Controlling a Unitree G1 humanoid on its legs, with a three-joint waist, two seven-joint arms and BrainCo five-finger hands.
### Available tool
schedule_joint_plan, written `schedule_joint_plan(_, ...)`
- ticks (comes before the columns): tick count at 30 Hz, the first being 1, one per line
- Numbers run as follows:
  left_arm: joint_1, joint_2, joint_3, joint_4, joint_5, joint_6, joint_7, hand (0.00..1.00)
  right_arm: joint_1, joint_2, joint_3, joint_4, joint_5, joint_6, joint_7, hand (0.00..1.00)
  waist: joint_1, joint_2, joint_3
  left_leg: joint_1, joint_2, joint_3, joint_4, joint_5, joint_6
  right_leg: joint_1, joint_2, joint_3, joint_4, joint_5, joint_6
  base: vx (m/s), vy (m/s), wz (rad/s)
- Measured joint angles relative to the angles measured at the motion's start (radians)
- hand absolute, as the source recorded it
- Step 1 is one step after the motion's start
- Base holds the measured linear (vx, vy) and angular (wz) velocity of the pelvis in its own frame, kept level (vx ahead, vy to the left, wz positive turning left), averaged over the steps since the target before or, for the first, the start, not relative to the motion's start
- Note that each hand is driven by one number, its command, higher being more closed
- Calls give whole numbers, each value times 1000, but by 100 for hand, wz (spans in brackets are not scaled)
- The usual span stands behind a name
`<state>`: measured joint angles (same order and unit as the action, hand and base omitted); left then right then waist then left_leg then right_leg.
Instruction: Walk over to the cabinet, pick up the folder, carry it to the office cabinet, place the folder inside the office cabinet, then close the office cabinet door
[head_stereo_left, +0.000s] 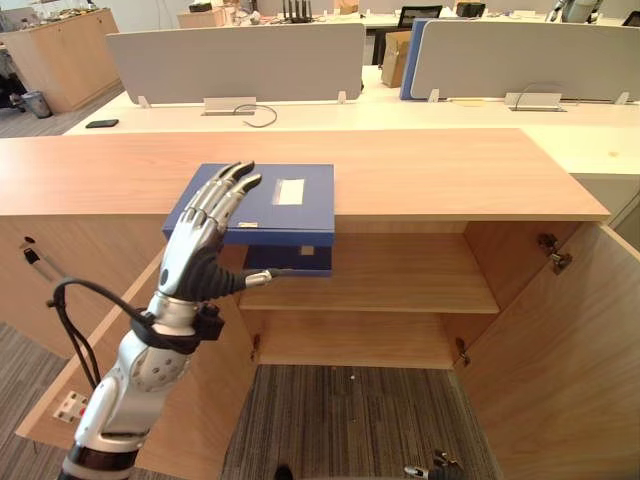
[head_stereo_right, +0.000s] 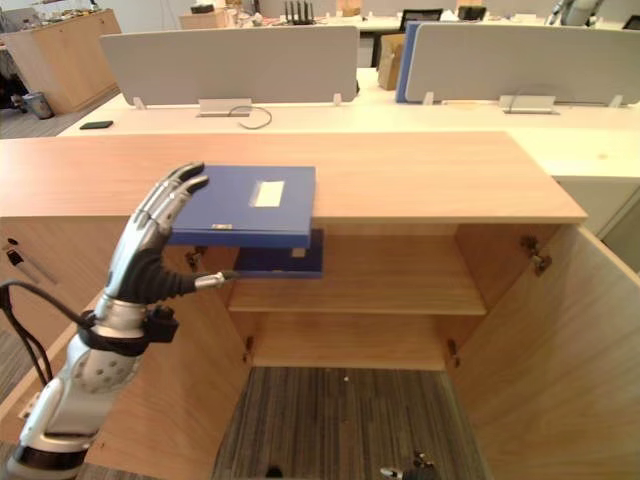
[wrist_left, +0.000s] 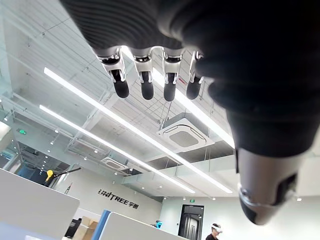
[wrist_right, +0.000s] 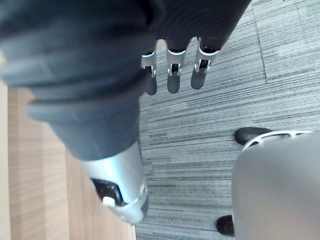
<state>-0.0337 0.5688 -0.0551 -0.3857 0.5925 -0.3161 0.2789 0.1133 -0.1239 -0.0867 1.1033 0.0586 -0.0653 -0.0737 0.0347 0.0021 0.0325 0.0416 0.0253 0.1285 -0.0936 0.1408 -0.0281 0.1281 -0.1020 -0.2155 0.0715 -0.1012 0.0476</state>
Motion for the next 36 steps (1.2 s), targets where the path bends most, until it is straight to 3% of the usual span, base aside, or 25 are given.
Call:
schedule_joint_plan(11,-102,151,-17,256,243,85,70,0,1,13,0,-12,-1,0,-9,0,-13,-16,9,30,-1,29,0,-24,-6,34,0,23,-42,7,0,5,2,-7)
schedule_joint_plan(36,-236,188,-77,564,302,160,77,0,0,23,1,-31,-1,1,-9,0,-33,-21,13,49,1,41,-1,-44,-19,62,4,29,-68,5,-5,-2,0,-1)
